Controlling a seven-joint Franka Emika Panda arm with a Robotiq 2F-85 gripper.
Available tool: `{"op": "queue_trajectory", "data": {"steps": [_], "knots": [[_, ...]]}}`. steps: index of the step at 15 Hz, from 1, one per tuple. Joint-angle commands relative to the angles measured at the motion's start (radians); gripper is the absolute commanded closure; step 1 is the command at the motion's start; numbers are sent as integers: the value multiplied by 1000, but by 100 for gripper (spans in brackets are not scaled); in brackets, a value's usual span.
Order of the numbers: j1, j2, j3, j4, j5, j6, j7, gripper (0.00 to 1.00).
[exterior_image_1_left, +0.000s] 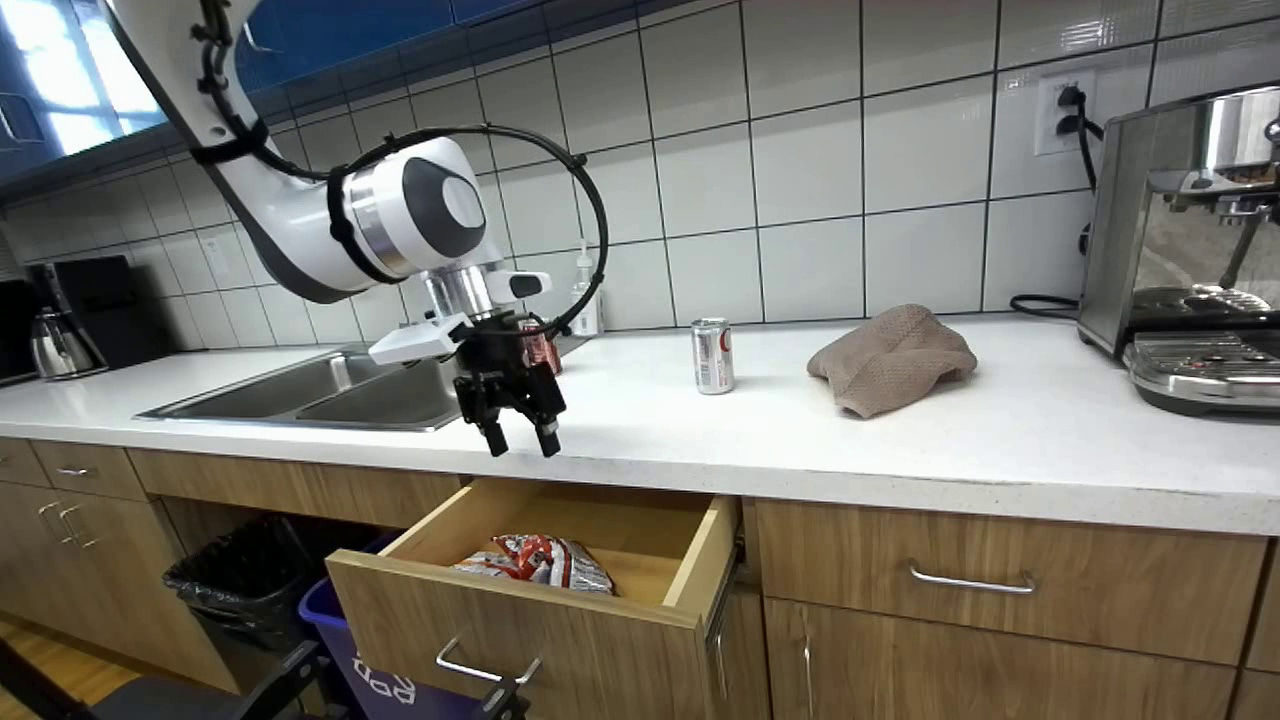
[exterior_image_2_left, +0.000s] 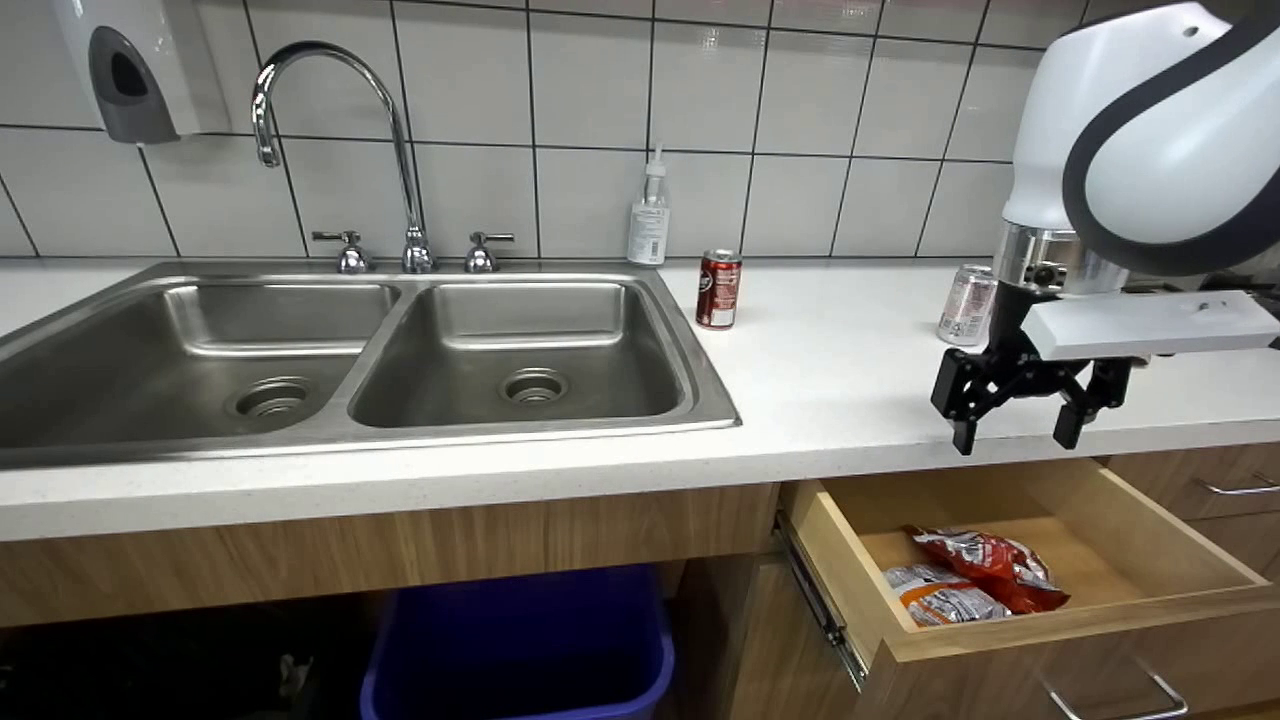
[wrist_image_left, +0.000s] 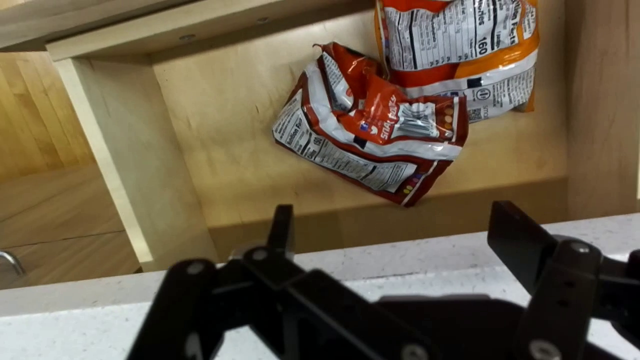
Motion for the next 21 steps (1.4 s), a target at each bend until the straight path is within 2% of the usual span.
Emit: {"op": "queue_trajectory", "data": {"steps": [1,14,21], "knots": [[-12,-67,29,-55,-10,-34,-19,0],[-14,-91,95,-130,33,-129,-56,0],[-18,-93,118,-170,99,-108,-73,0]]}}
